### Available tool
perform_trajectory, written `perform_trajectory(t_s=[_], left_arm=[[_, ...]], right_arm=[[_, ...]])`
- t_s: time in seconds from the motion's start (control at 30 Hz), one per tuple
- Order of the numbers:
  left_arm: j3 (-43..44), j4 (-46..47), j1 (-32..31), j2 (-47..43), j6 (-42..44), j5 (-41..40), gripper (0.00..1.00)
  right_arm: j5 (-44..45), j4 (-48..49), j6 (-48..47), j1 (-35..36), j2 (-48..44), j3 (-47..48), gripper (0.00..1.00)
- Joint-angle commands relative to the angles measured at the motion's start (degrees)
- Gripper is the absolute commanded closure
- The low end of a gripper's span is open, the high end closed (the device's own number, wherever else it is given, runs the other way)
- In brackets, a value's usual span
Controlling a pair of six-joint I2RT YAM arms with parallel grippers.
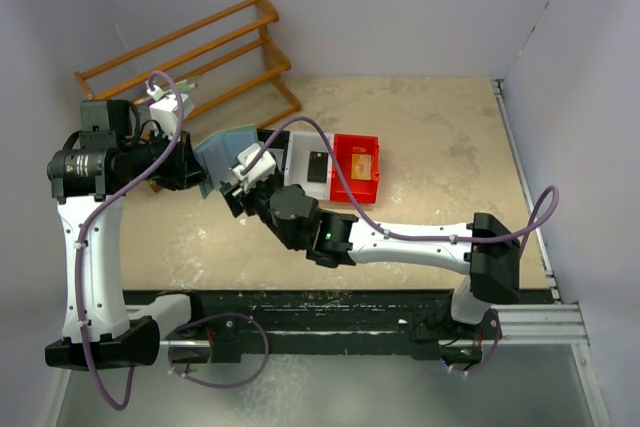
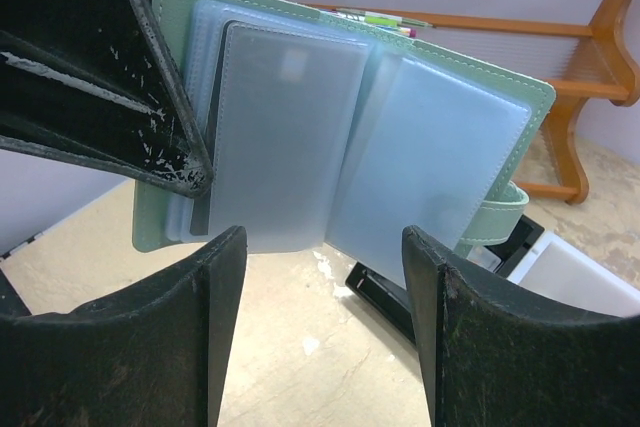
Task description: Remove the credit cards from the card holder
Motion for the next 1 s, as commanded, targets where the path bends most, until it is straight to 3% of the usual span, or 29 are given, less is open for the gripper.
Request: perform_trajectory(t_s=[0.0,0.53,0.97], left_arm=[[2.43,1.18,-0.16,-0.13,-0.45,1.12,1.00],[2.22,1.27,-0.16,-0.15,-0.19,1.32,1.00],[3.17,0.01,-0.16,-0.39,0.23,1.78,1.00]], right_arm=[[-0.06,3.10,-0.59,0.32,-0.14,2.89,0.34],[-1.90,2.06,-0.59,0.41,2.79,6.00,0.32],[1.48,0.50,0.91,-1.00,3.20,6.52,0.43]])
